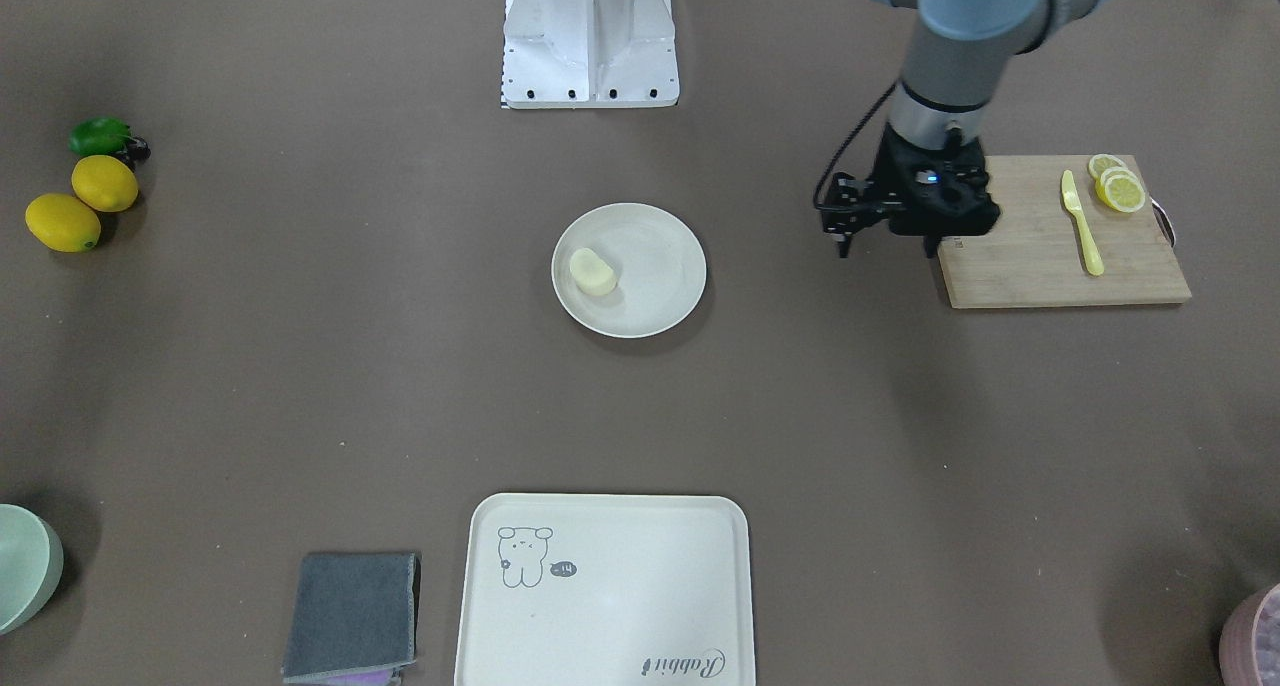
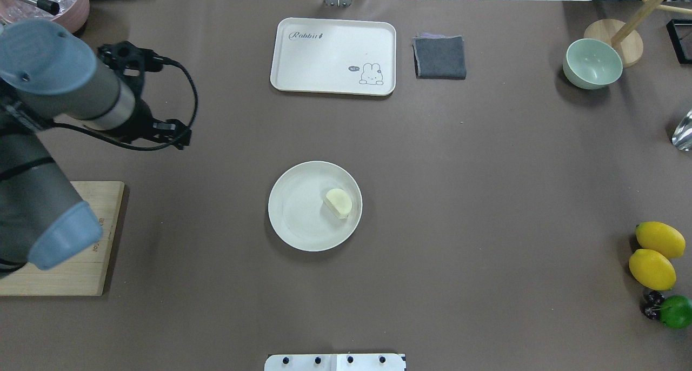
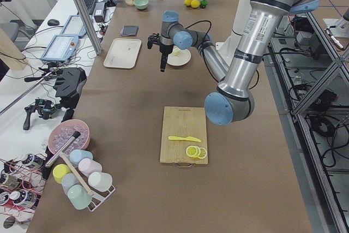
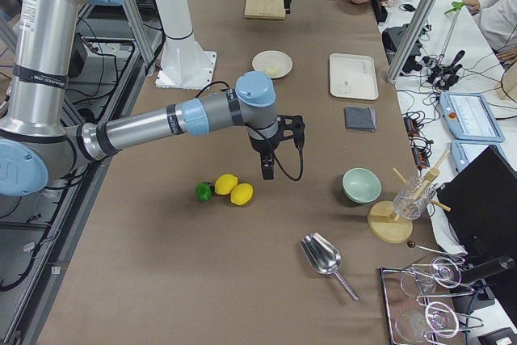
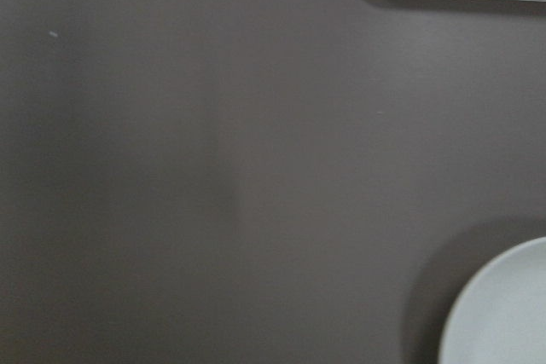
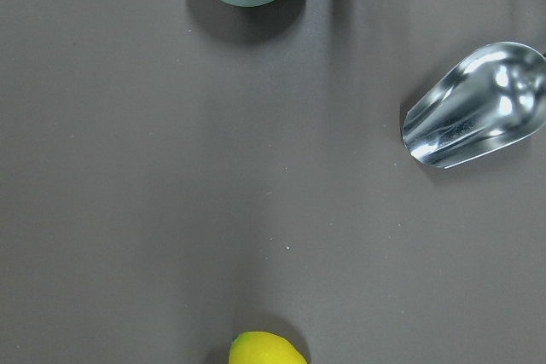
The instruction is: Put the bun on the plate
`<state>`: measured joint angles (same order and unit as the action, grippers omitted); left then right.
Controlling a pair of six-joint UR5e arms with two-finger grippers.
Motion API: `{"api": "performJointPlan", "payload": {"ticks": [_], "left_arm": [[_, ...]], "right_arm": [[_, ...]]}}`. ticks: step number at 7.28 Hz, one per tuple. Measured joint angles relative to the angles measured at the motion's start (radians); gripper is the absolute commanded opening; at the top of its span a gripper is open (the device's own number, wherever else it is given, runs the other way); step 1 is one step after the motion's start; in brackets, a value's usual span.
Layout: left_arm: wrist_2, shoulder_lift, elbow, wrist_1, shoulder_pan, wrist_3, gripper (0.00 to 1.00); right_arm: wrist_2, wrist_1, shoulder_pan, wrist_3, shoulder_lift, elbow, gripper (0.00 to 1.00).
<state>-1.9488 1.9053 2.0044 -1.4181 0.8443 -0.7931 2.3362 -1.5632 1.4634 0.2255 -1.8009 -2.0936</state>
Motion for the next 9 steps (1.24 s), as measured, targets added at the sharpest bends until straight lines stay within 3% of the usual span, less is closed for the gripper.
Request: {"api": "performJointPlan", "payload": {"ticks": [2, 5, 9], "left_arm": [[-0.102, -0.131, -0.010, 0.025, 0.228, 0.342, 0.98], [-0.234, -0.288, -0.115, 0.020, 0.535, 0.784, 0.98], [-0.302, -0.440, -0.178, 0.013, 0.695, 0.920, 0.98]], "right_arm": [[0.000, 0.000, 0.000, 0.000, -0.004, 0.002, 1.00], [-0.001, 0.000, 0.000, -0.005, -0.032, 0.006, 1.00], [-0.002, 0.000, 0.003, -0.054, -0.057, 0.023, 1.00]]}}
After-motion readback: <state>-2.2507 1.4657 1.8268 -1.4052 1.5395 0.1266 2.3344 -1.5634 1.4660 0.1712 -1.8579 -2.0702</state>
